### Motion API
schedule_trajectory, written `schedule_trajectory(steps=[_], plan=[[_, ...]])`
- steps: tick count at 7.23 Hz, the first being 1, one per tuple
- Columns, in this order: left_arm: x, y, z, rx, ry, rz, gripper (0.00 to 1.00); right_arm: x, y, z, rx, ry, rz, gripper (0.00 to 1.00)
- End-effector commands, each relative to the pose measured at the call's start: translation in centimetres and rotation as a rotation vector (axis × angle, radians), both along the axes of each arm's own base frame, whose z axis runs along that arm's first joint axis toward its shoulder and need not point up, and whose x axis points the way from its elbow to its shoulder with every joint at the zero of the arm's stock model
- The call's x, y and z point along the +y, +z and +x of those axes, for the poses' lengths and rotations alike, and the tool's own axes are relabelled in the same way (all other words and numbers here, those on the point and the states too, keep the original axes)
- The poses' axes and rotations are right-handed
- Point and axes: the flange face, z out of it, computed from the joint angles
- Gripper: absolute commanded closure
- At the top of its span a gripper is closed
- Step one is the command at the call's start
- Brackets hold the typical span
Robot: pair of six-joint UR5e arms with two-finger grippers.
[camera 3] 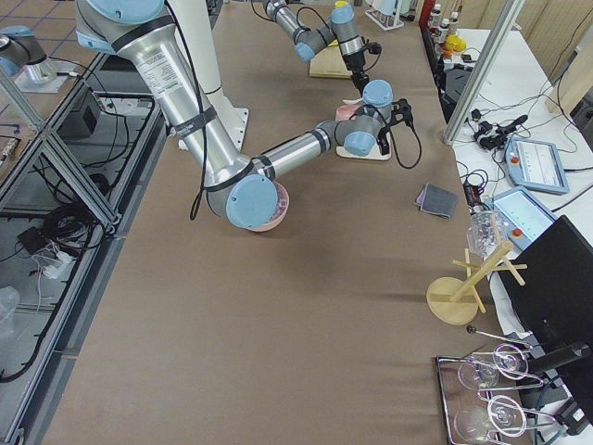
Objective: Stack pink bowl on green and place spoon
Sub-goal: 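Set the white spoon into the pink bowl with left gripper while right arm withdraws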
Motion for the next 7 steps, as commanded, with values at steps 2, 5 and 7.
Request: schedule_trajectory(steps=[2, 5, 7], plan=[[0.9, -0.1, 1.4, -0.015, 0.019, 0.03, 0.02, -0.5, 1.0, 1.5, 0.013, 0.0, 0.014, 0.0], [1.5, 1.5, -3.7, -0.128, 0.013, 0.14, 0.02, -1.3, 2.9, 4.8, 0.032, -0.02, 0.024, 0.0], [3.1, 4.6, -10.0, -0.26, 0.024, 0.196, 0.02, -1.9, 9.1, 11.0, 0.132, -0.071, 0.102, 0.0]])
